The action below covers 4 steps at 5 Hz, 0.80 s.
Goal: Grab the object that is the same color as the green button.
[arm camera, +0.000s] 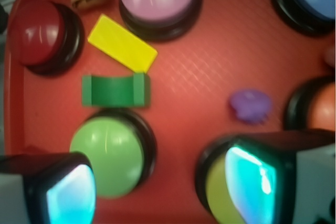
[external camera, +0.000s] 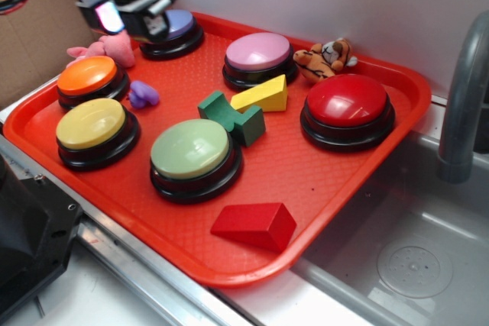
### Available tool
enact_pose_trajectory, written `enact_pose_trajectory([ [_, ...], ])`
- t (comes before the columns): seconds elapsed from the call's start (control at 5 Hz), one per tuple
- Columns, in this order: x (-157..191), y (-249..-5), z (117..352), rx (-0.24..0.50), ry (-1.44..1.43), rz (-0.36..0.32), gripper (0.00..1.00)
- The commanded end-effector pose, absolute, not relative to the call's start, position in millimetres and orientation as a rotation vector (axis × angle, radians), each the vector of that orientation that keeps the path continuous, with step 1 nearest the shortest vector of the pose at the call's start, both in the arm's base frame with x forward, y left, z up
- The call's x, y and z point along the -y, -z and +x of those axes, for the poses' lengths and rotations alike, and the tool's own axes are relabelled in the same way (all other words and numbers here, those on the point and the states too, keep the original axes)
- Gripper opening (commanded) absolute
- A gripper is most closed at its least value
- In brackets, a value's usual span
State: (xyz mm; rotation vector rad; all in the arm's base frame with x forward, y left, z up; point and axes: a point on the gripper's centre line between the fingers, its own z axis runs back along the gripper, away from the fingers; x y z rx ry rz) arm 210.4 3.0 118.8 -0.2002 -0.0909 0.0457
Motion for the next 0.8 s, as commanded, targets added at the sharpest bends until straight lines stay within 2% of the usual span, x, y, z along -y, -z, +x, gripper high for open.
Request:
enact_pose_trajectory([
  [0.0,5,-81,239,0.052,-0.019,-0.198,1.00],
  [0.2,14,-63,244,0.021,-0.006,-0.187,1.00],
  [0.4,22,-50,252,0.001,0.015,-0.224,1.00],
  [0.6,24,-43,256,-0.008,0.021,-0.224,1.00],
])
